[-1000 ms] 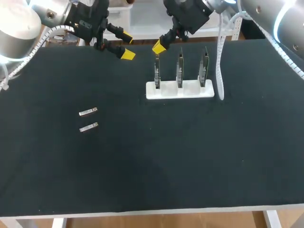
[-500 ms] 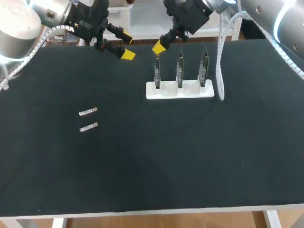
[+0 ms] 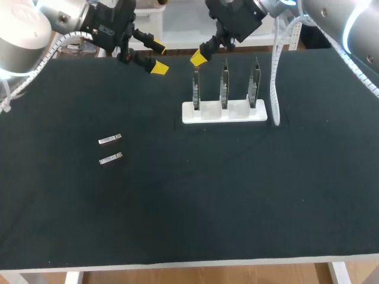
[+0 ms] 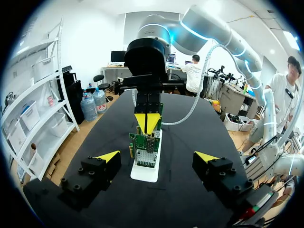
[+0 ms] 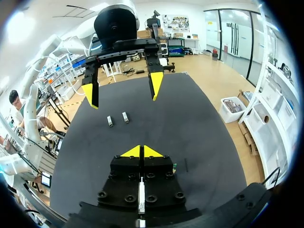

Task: Pick up the optical module with the left hand, and insert it into the network port with the right hand.

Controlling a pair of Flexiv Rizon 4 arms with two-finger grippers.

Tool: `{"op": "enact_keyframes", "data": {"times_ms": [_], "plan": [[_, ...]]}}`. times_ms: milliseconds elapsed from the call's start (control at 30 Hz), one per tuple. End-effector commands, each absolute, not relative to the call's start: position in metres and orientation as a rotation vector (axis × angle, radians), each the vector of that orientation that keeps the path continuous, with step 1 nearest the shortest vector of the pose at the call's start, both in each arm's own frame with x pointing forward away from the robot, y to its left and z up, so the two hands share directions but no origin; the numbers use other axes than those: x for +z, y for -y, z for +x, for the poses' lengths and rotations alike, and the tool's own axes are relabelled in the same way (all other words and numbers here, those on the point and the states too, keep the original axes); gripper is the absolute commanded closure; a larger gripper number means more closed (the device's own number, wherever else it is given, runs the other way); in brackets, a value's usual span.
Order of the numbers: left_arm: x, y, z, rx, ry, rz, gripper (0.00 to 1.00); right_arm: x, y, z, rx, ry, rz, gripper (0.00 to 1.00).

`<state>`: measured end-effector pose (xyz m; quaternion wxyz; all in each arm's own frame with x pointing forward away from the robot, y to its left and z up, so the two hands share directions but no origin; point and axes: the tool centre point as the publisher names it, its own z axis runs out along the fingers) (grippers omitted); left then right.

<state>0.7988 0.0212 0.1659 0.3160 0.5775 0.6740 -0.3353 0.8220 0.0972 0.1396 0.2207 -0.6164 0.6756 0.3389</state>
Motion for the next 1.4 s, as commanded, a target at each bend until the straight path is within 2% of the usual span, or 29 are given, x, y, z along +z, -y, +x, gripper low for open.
{"op": "enact_keyframes", "data": {"times_ms": [33, 833, 1400], "plan": [[0.166, -0.021, 0.797, -0.878, -1.779, 1.519, 0.00, 0.135, -0.095, 0.830, 1.547, -1.711, -1.985, 1.00], [0.166, -0.021, 0.797, -0.878, -1.779, 1.519, 0.00, 0.163, -0.095, 0.829, 1.508, -1.672, -1.969, 1.00], [0.166, -0.021, 0.797, -0.878, -1.779, 1.519, 0.00, 0.201, -0.059, 0.816, 1.450, -1.640, -1.908, 1.00]]}}
